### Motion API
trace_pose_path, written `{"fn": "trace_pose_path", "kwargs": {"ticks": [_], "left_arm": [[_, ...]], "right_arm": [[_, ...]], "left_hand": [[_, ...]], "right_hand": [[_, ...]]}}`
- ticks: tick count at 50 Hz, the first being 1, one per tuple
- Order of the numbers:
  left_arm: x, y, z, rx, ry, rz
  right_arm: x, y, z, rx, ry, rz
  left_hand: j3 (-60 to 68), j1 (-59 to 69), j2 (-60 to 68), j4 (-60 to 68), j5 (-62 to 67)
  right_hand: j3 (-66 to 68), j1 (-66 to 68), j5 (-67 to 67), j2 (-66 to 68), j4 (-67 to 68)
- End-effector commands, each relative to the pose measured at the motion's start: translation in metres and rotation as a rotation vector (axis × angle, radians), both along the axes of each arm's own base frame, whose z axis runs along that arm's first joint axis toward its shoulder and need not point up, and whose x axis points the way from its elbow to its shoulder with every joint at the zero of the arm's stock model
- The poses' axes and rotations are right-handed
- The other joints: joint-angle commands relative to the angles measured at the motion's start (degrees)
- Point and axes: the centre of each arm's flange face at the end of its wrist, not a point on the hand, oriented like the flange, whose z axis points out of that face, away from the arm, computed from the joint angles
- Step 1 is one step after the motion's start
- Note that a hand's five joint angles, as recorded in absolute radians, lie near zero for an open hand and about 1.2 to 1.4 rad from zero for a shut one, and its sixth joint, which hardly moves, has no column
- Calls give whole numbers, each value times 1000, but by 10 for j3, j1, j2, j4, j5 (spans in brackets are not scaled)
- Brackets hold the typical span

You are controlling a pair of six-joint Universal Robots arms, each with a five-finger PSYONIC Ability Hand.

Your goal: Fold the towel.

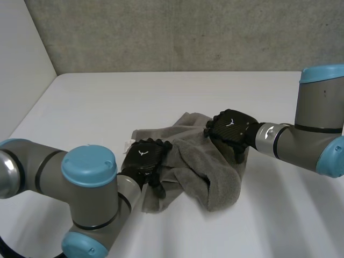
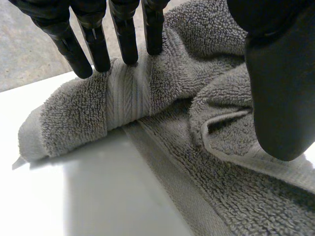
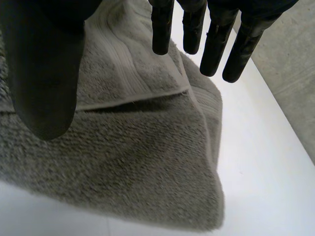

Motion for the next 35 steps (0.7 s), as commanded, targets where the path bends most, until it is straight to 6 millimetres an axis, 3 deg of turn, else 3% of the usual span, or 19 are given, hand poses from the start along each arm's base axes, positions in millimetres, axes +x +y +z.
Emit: {"fn": "trace_pose_path", "kwargs": {"ticks": [1,14,17,19,20,21,22,25,29,32,35], "left_arm": [[-7,-4,-5,-3,1,-10],[-13,-12,3,-30,26,-6],[-12,-13,3,-30,26,-1],[-10,-12,2,-23,20,2],[-10,-12,2,-23,20,2],[-9,-12,2,-22,19,2],[-9,-12,2,-22,19,2],[-8,-10,2,-19,16,3],[-6,-5,4,-19,16,-1],[-6,-3,7,-22,19,-4],[-6,-2,10,-28,23,-6]], "right_arm": [[2,9,1,58,-58,22],[5,13,-26,73,-19,57],[5,11,-30,66,-9,67],[7,10,-26,58,-23,66],[7,10,-26,58,-23,66],[8,7,-21,41,-36,66],[10,4,-17,28,-54,59],[10,0,-12,27,-86,38],[8,-15,18,8,-233,-45],[-3,-28,37,-19,-328,-129],[-16,-40,41,-5,-385,-247]], "left_hand": [[-40,-48,-45,-46,-127],[-45,-53,-50,-51,-132],[-48,-56,-53,-55,-136],[-50,-58,-55,-56,-137],[-50,-58,-55,-56,-137],[-50,-58,-55,-56,-137],[-50,-58,-55,-56,-137],[-54,-61,-59,-60,-141],[-60,-68,-65,-66,-147],[-70,-78,-75,-76,-157],[-75,-83,-80,-82,-162]], "right_hand": [[14,10,4,17,13],[12,9,2,15,12],[116,113,107,119,116],[392,389,383,395,392],[394,390,384,397,394],[557,554,547,560,557],[615,611,605,618,614],[615,612,606,618,615],[615,612,606,618,615],[615,612,606,618,615],[615,612,606,618,615]]}}
